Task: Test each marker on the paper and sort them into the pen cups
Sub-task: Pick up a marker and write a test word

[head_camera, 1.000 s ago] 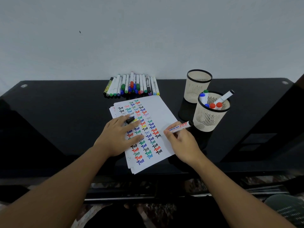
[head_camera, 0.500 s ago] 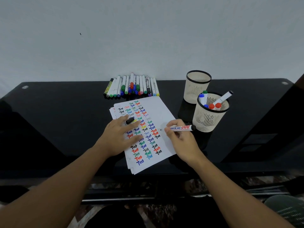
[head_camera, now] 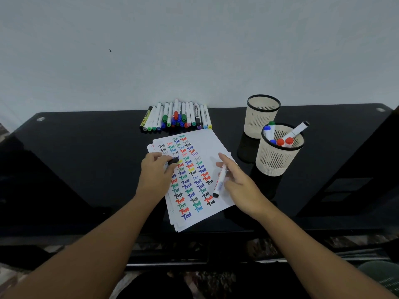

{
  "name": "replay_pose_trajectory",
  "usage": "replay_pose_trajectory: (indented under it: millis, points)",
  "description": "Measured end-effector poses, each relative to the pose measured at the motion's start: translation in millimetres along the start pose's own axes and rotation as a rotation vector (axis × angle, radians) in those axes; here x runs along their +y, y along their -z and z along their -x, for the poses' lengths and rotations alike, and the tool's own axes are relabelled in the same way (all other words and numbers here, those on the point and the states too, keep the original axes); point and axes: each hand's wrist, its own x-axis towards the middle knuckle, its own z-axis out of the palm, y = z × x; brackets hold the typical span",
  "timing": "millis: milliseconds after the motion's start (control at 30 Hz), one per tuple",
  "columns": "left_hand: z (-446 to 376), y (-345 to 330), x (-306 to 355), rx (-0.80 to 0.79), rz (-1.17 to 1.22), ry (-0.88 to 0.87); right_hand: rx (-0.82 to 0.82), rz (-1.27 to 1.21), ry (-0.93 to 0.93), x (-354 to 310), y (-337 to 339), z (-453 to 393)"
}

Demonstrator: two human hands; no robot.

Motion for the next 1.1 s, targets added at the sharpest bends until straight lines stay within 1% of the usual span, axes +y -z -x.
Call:
replay_pose_trajectory:
  millis: [67, 133, 233, 333, 400, 533, 567, 633, 733, 833, 1000, 1100]
  points:
    - [-0.1, 0.1, -0.7, 0.022, -0.006, -0.032, -0.003, -0.104, -0.025, -4.8, 4.7, -2.8]
    - [-0.8, -0.4, -0.4, 0.026, -0.047, -0.082, 0.037, -0.153, -0.043, -12.3, 9.6, -5.7]
    - [1.5, 0.0, 1.0, 0.016, -0.072, -0.173, 0.102, -0.126, -0.033, -23.9, 14.4, -10.5]
    - [5.9, 2.3, 3.3, 0.038, -0.064, -0.251, 0.083, -0.126, -0.035, -34.3, 16.9, -14.9]
    - [7.5, 2.9, 5.9, 0.050, -0.055, -0.276, 0.068, -0.026, -0.051, -41.2, 16.2, -17.7]
    - [7.7, 2.1, 5.9, 0.048, -0.051, -0.334, 0.068, 0.548, 0.041, -44.1, 12.4, -29.7]
    - [7.7, 1.8, 5.0, 0.047, -0.055, -0.351, 0.065, 0.647, 0.065, -44.4, 11.6, -32.3]
    - [7.8, 1.6, 3.7, 0.052, -0.065, -0.386, 0.066, 0.770, 0.106, -45.5, 10.4, -35.9]
    - [7.9, 2.8, 4.6, 0.054, -0.062, -0.410, 0.055, 0.864, 0.138, -45.9, 9.2, -39.3]
    - [9.5, 3.2, 6.7, 0.057, -0.063, -0.420, 0.032, 0.906, 0.139, -44.2, 7.2, -41.5]
    - [10.4, 2.8, 5.7, 0.063, -0.068, -0.423, 0.021, 0.931, 0.162, -42.3, 5.3, -44.9]
    - [11.1, 2.6, 6.0, 0.062, -0.069, -0.428, 0.049, 0.898, 0.169, -40.0, 7.0, -44.7]
